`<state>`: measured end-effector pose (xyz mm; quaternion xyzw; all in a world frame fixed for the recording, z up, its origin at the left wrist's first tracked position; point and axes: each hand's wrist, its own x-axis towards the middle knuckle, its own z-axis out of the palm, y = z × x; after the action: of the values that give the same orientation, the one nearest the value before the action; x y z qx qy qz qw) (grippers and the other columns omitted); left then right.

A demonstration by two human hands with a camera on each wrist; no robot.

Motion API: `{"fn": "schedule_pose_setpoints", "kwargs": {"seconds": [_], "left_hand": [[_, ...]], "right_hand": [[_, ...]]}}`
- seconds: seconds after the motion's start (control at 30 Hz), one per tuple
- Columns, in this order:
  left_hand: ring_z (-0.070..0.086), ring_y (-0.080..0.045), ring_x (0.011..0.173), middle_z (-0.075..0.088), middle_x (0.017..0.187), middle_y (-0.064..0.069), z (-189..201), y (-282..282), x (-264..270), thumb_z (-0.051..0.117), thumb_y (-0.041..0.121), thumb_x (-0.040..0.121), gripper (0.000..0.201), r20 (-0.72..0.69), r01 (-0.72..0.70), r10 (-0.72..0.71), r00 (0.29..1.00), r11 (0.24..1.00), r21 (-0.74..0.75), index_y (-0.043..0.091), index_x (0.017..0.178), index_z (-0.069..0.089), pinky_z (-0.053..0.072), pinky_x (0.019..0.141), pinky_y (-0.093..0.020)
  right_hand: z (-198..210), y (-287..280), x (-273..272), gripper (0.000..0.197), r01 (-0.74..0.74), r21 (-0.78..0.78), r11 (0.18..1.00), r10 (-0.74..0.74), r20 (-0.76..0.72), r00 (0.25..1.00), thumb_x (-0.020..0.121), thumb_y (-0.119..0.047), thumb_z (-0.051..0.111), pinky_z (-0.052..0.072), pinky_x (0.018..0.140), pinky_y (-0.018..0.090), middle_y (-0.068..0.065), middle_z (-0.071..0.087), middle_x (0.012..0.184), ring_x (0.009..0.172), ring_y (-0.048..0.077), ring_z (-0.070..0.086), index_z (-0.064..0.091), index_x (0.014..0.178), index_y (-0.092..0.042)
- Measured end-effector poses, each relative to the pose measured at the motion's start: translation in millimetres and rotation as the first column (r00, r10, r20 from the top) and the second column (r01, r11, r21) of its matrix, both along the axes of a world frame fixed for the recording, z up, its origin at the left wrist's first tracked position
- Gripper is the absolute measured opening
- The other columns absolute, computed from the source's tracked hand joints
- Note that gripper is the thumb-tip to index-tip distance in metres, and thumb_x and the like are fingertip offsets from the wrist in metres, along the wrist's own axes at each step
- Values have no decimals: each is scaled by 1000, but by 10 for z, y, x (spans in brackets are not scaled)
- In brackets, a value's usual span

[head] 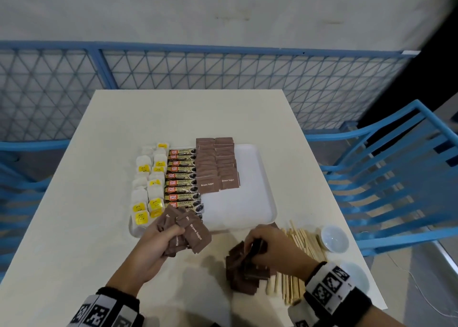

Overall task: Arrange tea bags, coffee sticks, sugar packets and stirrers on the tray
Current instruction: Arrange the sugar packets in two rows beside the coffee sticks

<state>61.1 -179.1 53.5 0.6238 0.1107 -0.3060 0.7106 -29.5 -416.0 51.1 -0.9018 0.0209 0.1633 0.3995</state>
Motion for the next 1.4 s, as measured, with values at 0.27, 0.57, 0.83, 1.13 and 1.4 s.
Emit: {"fn": "schedule_pose_setpoints", "kwargs": {"seconds": [0.27, 0.57, 0.83, 1.13, 1.4], "left_hand": [[68, -15, 61, 71, 75, -6, 154, -330, -3, 47, -8, 87, 28, -44, 129, -134, 990, 985, -111, 5, 107, 62, 50, 48, -22], [69, -24, 87, 71, 105, -13, 229, -310, 63, 51, 32, 83, 38, -138, 33, -80, 987, 948, -318, 12, 111, 66, 51, 74, -34], [71, -23, 71, 74, 86, -6, 202, -349, -5, 67, 20, 68, 46, 43, 49, -41, 998, 977, -206, 17, 114, 59, 55, 58, -31], [72, -23, 69, 75, 86, -6, 212, -371, -26, 62, 21, 71, 47, 54, 45, -32, 998, 965, -258, 18, 118, 57, 53, 49, -28], [72, -24, 71, 74, 85, -8, 180, -300, -25, 65, -5, 70, 52, 76, 79, -60, 995, 959, -271, 14, 118, 57, 54, 50, -29]], "right_hand": [[373, 193, 432, 20, 241, 635, 734, -256, -70, 964, 73, 2, 73, 52, 65, 22, 0, 64, 75, 68, 13, 62, 62, 76, -14], [238, 462, 660, 21, 339, 627, 701, -368, -89, 926, 73, -6, 77, 50, 58, 23, 2, 64, 73, 63, 13, 61, 62, 89, -5], [250, 584, 652, 16, 220, 561, 798, -287, 33, 957, 79, -14, 72, 50, 64, 17, -2, 64, 79, 69, 6, 61, 59, 88, -14], [243, 499, 675, 38, 286, 702, 652, -270, -138, 953, 75, -8, 75, 55, 82, 31, 11, 68, 97, 89, 20, 66, 57, 109, -12], [228, 472, 690, 34, 345, 733, 586, -257, -236, 937, 82, -6, 67, 52, 74, 22, 7, 58, 95, 88, 18, 60, 56, 110, -20]]}}
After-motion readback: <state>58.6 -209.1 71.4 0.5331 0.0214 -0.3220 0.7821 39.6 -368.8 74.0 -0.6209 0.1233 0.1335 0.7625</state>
